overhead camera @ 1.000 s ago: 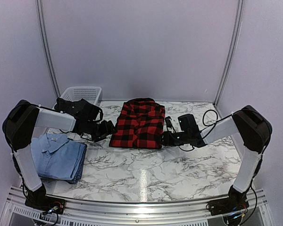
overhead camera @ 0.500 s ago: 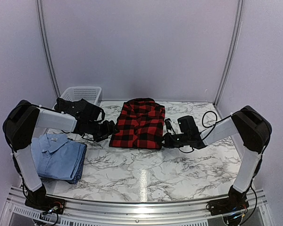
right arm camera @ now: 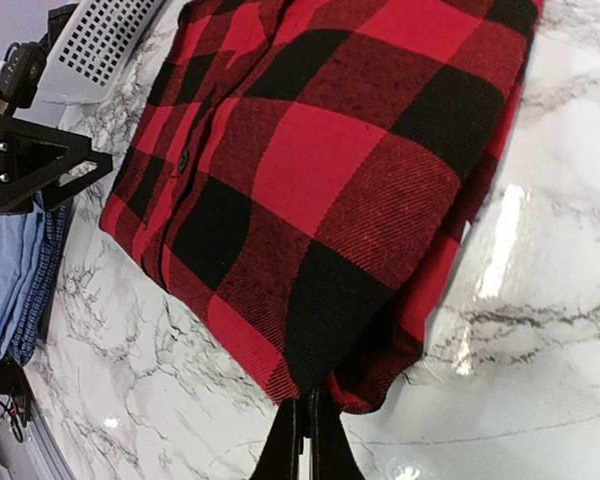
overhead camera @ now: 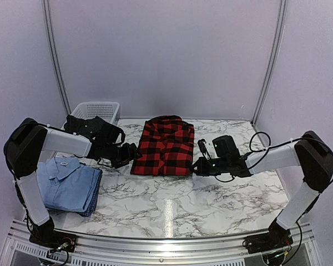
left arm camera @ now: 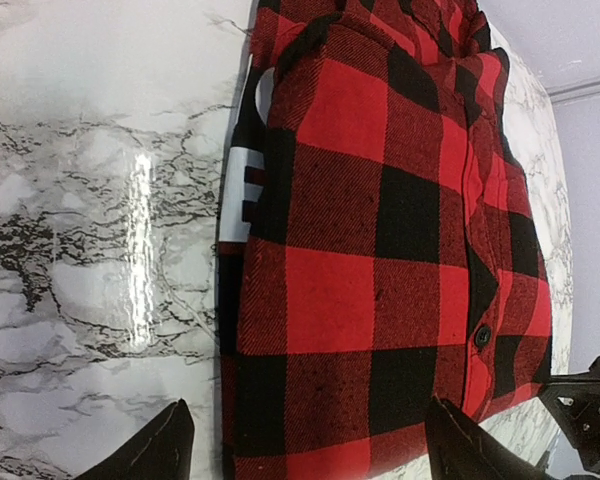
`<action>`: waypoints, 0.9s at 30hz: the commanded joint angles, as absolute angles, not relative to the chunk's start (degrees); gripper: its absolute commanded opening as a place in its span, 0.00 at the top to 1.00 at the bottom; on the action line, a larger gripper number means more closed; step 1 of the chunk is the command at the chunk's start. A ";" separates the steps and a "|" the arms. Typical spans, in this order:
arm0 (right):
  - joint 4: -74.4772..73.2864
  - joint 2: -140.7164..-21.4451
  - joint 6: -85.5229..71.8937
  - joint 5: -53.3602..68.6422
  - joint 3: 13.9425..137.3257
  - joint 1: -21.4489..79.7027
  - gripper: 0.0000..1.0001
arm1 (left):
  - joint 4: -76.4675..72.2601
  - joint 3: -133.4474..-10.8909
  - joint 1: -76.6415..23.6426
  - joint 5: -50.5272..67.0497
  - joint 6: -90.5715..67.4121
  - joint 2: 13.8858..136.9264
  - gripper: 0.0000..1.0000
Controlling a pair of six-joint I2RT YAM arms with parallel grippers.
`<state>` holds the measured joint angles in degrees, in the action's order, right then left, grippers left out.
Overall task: Fold and stack the long sleeve shirts
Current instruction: Adjust the 2/3-rectangle-folded shirt at the center of the board.
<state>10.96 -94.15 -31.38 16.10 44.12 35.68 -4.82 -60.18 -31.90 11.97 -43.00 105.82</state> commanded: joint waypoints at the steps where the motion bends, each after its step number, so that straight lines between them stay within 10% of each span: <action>1: 7.37 -93.51 -32.37 14.51 40.61 36.62 1.00 | -5.91 -59.30 -33.35 12.44 -43.41 106.52 0.18; 11: 1.84 -85.27 -31.26 11.39 32.17 37.23 0.99 | -3.99 -53.46 -38.62 10.08 -45.02 100.54 0.21; 20: -3.19 -83.61 -27.62 8.64 39.89 34.41 0.43 | -5.96 -51.97 -40.02 9.47 -46.29 100.75 0.36; 27: 6.42 -92.73 -26.09 15.48 45.73 25.02 0.39 | -4.97 -53.47 -40.52 6.54 -45.23 101.93 0.45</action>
<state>1.06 -87.74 -27.81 12.56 41.78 28.80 -5.02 -52.23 -40.23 9.47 -46.09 101.19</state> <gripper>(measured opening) 0.608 0.558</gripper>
